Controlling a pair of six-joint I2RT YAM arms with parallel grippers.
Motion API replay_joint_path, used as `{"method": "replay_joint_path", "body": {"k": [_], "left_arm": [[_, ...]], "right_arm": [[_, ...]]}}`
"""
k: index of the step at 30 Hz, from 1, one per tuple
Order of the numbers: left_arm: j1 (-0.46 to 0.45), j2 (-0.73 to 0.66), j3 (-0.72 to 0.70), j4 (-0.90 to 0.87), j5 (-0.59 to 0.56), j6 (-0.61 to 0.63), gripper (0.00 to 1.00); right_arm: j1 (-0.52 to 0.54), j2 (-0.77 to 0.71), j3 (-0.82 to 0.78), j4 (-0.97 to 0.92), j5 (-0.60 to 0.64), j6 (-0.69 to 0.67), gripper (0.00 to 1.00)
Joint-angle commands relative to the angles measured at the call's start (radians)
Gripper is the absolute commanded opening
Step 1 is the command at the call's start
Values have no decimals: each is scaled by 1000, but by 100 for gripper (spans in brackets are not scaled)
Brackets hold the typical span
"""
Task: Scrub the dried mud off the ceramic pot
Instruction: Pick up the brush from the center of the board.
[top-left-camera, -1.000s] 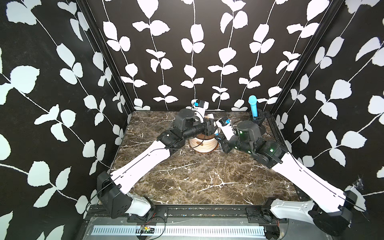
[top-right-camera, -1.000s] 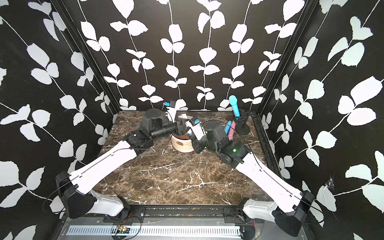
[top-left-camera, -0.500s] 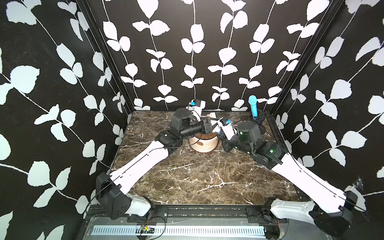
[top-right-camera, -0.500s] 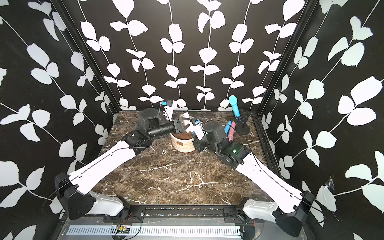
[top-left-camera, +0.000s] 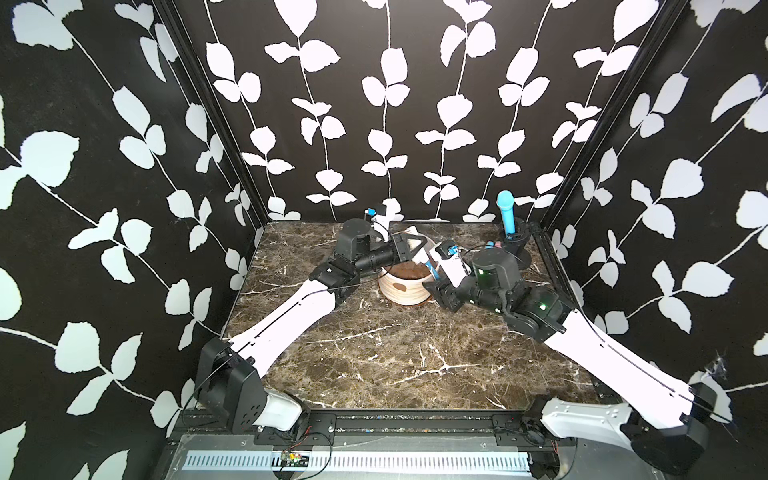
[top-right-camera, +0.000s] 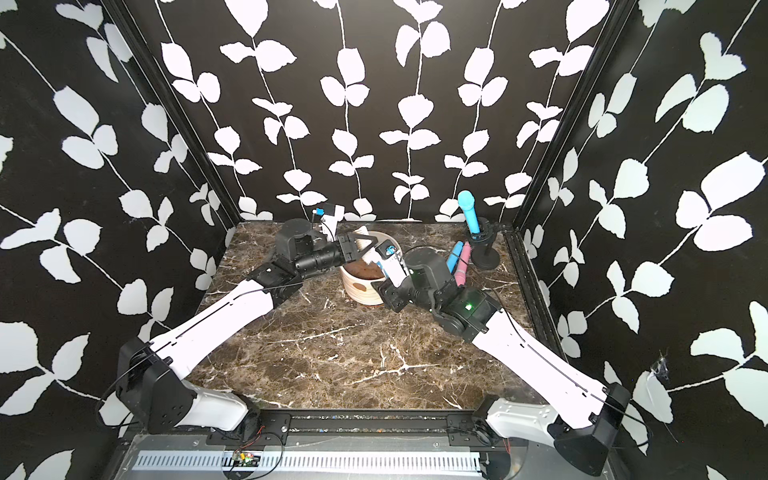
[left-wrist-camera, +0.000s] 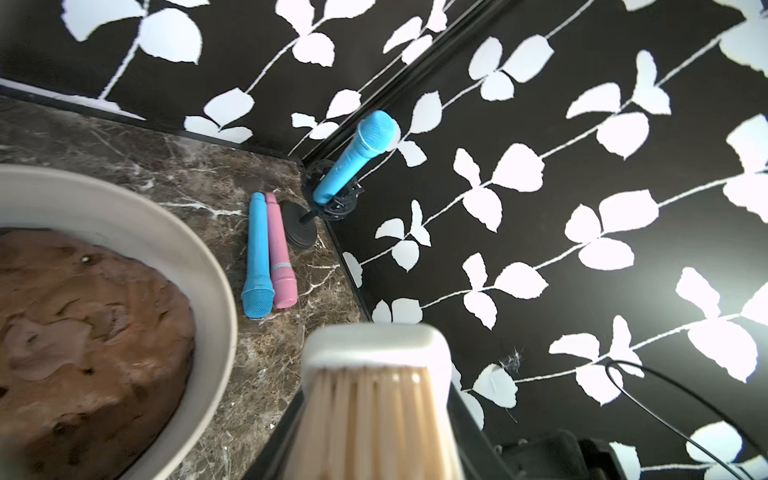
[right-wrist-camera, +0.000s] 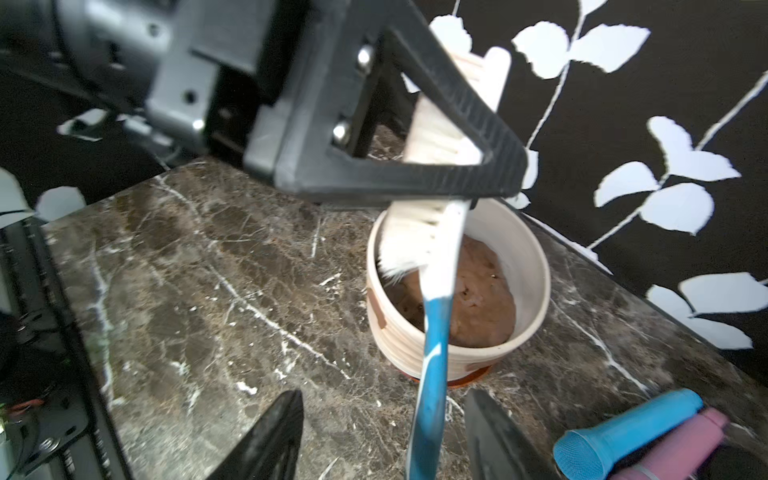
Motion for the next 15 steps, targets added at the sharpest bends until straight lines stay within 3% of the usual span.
{"method": "replay_joint_path", "body": {"k": [1,4,6,11,15], "left_arm": [[11,-47,-26,115,41,-12,4],[22,-54,-45,226,130,3,4],[33,-53,-36,260,219,5,4],[41,-51,-29,351,384,3,3],[41,-55,-33,378,422,8,2]], "right_arm": [[-111,-14,16,-19,-359,128,71],[-224,4,-11,70,-687,302,76],[-272,13,-33,139,-823,415,77],[-339,32,-96,287,-995,595,79],[-344,46,-127,427,-1089,714,78]]}}
